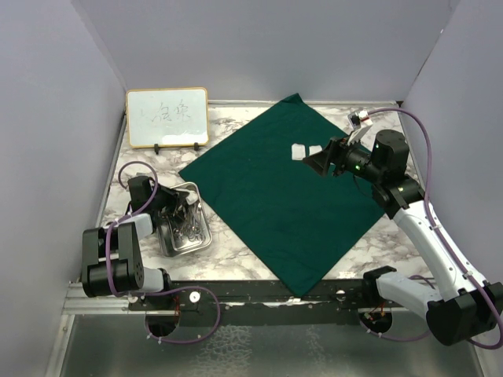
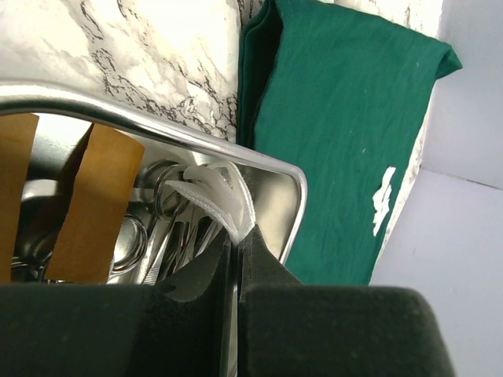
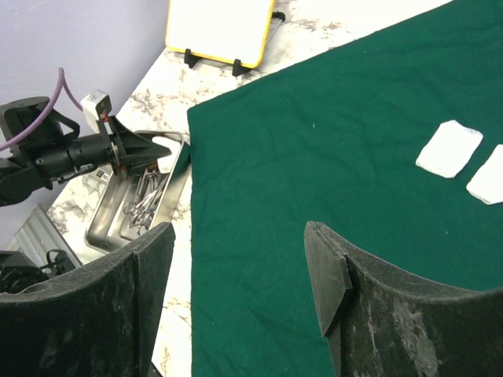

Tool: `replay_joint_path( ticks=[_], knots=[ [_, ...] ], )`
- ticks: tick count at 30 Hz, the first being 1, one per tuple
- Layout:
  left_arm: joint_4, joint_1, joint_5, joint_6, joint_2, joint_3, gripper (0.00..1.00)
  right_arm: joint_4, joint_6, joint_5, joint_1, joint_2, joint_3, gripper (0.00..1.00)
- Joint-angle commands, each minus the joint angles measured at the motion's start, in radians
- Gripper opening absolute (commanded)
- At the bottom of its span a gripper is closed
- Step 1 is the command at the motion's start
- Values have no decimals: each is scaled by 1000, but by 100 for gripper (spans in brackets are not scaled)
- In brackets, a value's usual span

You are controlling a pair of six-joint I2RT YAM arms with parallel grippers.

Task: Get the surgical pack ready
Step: Place the medical item in the container.

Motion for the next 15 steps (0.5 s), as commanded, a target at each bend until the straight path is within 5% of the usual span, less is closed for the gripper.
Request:
replay_joint_path(
  ticks=[1,15],
  knots=[
    [-9,7,-6,35,15,-1,0,-13,6,13,-2,-11,5,68],
    [-112,12,-24,113,6,35,0,-9,10,10,-2,-17,-4,68]
  ],
)
